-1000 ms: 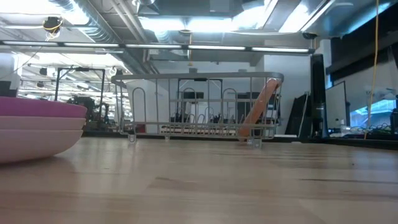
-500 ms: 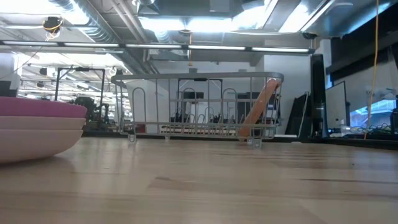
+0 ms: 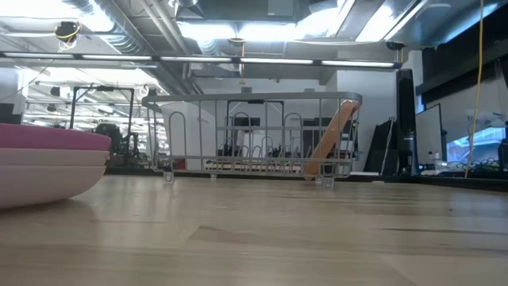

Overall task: Sort dishes
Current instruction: Put the light pink plate into the dish rack

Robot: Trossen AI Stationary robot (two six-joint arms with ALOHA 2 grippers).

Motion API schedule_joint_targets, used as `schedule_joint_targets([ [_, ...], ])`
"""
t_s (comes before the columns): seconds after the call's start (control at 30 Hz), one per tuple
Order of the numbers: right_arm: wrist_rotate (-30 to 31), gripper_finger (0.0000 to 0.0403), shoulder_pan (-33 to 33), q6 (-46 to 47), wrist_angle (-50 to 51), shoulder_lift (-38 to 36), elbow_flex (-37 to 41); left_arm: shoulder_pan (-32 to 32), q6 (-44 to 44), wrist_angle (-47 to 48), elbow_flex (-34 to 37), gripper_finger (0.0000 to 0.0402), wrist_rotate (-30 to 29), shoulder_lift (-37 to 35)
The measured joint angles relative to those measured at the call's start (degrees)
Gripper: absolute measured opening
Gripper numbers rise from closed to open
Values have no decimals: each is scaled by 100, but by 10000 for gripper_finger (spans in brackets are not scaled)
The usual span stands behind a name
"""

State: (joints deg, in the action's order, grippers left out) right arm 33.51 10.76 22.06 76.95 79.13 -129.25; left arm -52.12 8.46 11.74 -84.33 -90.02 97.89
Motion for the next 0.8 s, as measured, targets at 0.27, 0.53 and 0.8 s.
schedule_joint_targets([
  [0.27, 214, 7, 9, 774, 942, -289, 1173, 101, 1108, 945, 2, 155, 2, 4],
  [0.53, 204, 7, 9, 1014, -1627, -1788, 4590, 165, 2475, 2061, 4, 155, 248, 9],
  [0.8, -935, 7, -184, 23, -8439, -2937, 8274, 233, 2750, 2228, 4, 155, 284, 11],
])
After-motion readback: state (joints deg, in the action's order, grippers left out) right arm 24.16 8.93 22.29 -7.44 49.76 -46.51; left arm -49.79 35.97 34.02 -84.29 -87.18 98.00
